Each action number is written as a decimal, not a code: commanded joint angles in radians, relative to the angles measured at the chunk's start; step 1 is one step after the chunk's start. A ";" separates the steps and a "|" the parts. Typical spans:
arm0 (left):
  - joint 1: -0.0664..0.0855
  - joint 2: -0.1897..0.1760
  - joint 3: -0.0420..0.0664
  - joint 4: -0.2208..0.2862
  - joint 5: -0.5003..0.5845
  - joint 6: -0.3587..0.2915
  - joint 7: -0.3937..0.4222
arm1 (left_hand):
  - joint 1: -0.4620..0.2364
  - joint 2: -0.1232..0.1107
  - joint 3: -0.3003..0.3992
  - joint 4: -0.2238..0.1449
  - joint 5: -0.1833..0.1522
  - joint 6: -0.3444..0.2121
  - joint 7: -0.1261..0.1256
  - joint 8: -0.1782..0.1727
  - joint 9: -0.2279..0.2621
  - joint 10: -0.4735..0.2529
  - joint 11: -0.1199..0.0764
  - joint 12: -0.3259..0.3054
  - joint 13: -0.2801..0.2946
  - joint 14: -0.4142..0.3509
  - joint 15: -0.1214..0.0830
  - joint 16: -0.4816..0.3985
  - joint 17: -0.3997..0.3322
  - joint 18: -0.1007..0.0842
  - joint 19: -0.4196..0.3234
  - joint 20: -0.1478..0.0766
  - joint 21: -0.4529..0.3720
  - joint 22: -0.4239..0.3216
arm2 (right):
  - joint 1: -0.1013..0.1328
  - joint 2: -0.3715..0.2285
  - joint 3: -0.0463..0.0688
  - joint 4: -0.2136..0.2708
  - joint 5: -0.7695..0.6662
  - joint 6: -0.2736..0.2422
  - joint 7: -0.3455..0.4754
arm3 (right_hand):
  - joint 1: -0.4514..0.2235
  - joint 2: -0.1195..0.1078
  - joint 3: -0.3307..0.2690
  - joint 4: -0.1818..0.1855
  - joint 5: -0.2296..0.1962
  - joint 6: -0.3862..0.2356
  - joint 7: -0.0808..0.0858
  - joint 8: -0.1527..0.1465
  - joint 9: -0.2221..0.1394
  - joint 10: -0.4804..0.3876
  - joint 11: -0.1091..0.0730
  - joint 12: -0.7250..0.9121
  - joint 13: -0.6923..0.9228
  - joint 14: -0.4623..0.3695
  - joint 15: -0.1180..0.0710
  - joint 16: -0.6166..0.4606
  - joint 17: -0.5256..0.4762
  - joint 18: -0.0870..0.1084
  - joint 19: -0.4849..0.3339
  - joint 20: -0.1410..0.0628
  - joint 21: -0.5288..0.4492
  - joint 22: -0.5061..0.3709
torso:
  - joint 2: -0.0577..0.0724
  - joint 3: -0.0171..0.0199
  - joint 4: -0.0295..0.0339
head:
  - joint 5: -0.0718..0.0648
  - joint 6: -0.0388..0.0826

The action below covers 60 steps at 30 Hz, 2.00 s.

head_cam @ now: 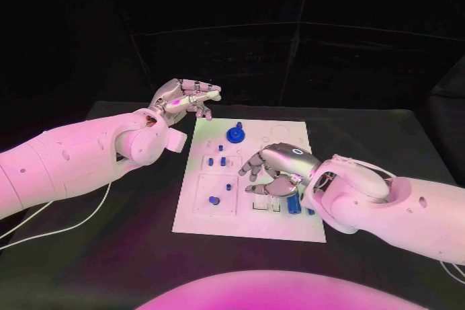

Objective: Assemble the parts on the task board

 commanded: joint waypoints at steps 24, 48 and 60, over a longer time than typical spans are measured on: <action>0.001 -0.013 -0.004 0.011 0.004 0.008 0.001 | 0.010 0.001 -0.006 -0.001 -0.002 -0.008 0.001 0.005 0.001 -0.008 -0.002 0.007 0.001 -0.009 0.003 -0.004 -0.005 0.013 -0.002 0.003 -0.006 -0.002 | -0.007 -0.244 -0.003 0.047 0.084 0.097 -0.421 | -0.130 0.010 -0.395 0.329 0.089 0.047 -0.078 0.212 0.058 0.201 -0.076 0.954 1.029 0.057 -0.065 0.153 0.310 -0.047 0.094 -0.058 0.150 0.266 | -0.001 -0.0040 -0.0032 | -0.084 0.019; 0.000 -0.017 -0.007 0.011 0.004 0.009 0.000 | 0.010 0.001 -0.006 -0.001 -0.002 -0.008 0.001 0.005 0.001 -0.008 -0.002 0.007 0.001 -0.009 0.003 -0.004 -0.005 0.013 -0.002 0.003 -0.006 -0.002 | -0.055 -0.178 -0.005 0.016 0.033 0.169 -0.458 | -0.147 0.027 -0.420 0.329 0.097 0.050 -0.084 0.246 0.074 0.202 -0.081 0.974 1.067 0.058 -0.068 0.159 0.327 -0.049 0.096 -0.060 0.157 0.282 | 0.000 -0.0046 -0.0054 | -0.078 0.011; 0.000 -0.019 -0.007 0.013 0.004 0.010 -0.001 | 0.010 0.001 -0.006 -0.001 -0.002 -0.008 0.001 0.005 0.001 -0.008 -0.002 0.007 0.001 -0.009 0.003 -0.004 -0.005 0.013 -0.002 0.003 -0.006 -0.002 | -0.084 -0.136 -0.005 0.000 0.035 0.182 -0.453 | -0.124 0.053 -0.422 0.326 0.131 0.046 -0.086 0.265 0.084 0.200 -0.082 0.974 1.080 0.058 -0.070 0.160 0.329 -0.050 0.096 -0.061 0.159 0.286 | 0.000 -0.0044 -0.0041 | -0.076 0.007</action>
